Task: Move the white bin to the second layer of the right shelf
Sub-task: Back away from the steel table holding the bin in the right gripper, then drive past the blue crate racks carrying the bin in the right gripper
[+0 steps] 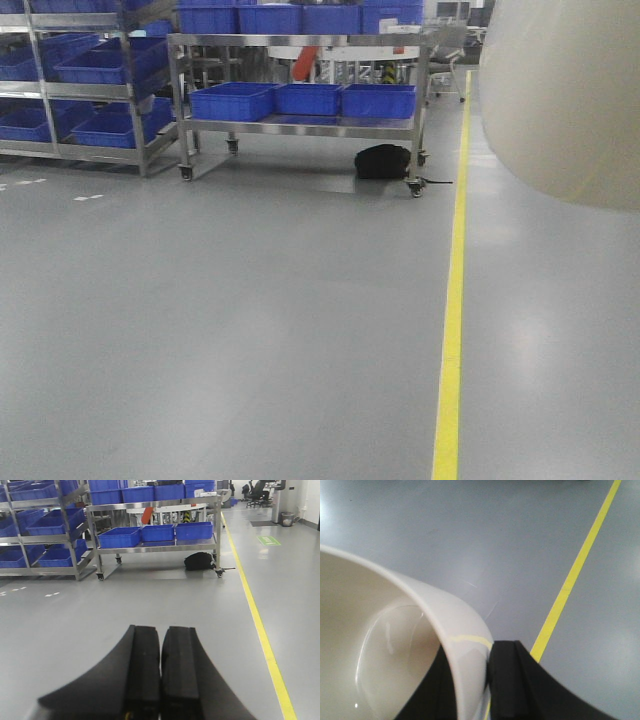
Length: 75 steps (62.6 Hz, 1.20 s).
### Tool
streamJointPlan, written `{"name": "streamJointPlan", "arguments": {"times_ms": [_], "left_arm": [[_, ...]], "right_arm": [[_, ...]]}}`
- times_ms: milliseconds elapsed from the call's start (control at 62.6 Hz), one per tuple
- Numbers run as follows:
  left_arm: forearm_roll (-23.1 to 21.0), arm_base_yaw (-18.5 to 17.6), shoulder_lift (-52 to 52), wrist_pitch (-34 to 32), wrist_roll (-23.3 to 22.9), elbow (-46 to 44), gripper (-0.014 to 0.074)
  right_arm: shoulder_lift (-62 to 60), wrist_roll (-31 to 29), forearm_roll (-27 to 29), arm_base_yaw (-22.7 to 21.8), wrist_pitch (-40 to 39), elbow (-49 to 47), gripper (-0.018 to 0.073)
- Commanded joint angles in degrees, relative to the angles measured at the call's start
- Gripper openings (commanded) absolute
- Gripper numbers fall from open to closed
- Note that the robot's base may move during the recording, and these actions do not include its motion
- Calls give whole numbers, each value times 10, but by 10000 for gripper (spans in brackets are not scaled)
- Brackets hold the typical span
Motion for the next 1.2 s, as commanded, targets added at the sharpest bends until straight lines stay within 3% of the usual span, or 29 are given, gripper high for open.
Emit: {"name": "streamJointPlan", "arguments": {"times_ms": [0, 1181], "left_arm": [[1, -1, -8, -49, 1, 21, 85], [1, -1, -8, -49, 1, 21, 85]], "right_arm": [[-4, 3, -7, -4, -55, -18, 53], [-5, 3, -7, -4, -55, -18, 53]]}}
